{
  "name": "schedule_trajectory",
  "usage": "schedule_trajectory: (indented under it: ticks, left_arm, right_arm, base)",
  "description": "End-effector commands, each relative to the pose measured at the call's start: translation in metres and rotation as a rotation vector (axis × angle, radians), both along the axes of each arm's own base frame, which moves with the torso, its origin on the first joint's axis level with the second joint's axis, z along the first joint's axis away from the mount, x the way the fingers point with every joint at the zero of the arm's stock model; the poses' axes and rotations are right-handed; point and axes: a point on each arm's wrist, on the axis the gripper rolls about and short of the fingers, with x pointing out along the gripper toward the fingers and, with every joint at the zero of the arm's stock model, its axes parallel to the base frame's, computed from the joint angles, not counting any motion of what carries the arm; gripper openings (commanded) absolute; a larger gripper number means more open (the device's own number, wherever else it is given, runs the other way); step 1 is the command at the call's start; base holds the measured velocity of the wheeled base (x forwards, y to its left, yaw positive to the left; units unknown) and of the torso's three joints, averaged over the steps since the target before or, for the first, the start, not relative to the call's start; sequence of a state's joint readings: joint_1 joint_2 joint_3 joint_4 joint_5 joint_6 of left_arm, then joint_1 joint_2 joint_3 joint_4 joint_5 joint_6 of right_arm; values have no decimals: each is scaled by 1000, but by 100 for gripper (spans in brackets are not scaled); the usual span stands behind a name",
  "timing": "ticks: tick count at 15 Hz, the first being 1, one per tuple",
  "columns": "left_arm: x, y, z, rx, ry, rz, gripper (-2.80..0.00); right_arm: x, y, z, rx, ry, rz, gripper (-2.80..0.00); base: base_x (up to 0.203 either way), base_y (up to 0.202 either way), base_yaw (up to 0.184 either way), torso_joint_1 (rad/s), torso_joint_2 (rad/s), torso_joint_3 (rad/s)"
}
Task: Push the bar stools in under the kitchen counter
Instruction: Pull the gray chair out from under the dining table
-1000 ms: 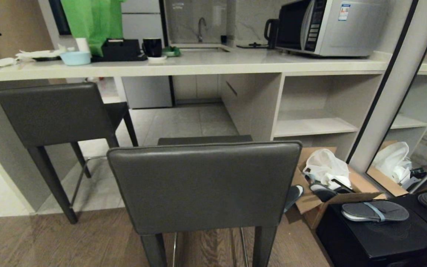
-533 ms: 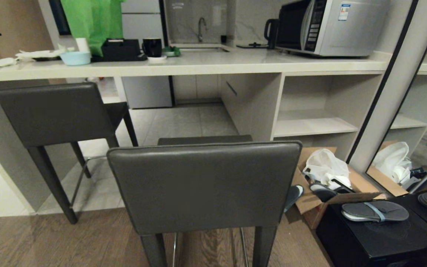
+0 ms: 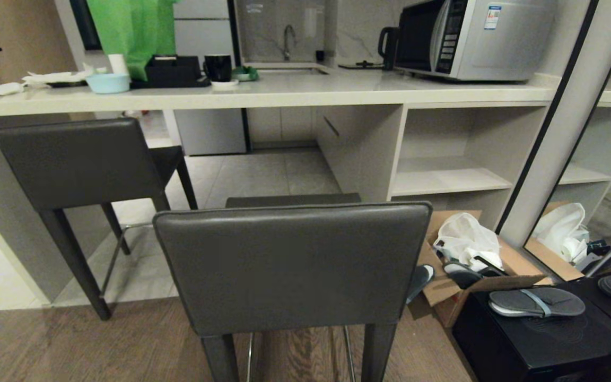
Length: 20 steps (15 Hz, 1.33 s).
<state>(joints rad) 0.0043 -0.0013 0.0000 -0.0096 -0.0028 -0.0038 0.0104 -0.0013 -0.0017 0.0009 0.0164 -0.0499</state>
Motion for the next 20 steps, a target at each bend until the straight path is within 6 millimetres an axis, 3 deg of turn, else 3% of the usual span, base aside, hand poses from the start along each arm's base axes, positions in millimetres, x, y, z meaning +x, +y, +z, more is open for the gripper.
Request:
schedule_trajectory:
  ticks: [1, 6, 13, 20]
  left_arm:
    - [0, 0, 0, -1, 0, 0, -280]
    - [0, 0, 0, -1, 0, 0, -280]
    - [0, 0, 0, -1, 1, 0, -280]
    - [0, 0, 0, -1, 0, -1, -280]
  right_arm:
    - [0, 0, 0, 1, 2, 1, -280]
    - [0, 0, 0, 1, 2, 1, -280]
    - [0, 0, 0, 1, 2, 1, -280]
    - [0, 0, 0, 1, 1, 0, -280]
  base:
    - [0, 0, 0, 0, 0, 0]
    - [-108, 0, 0, 1, 2, 1]
    - [0, 0, 0, 0, 0, 0]
    - [0, 175, -1, 1, 3, 3]
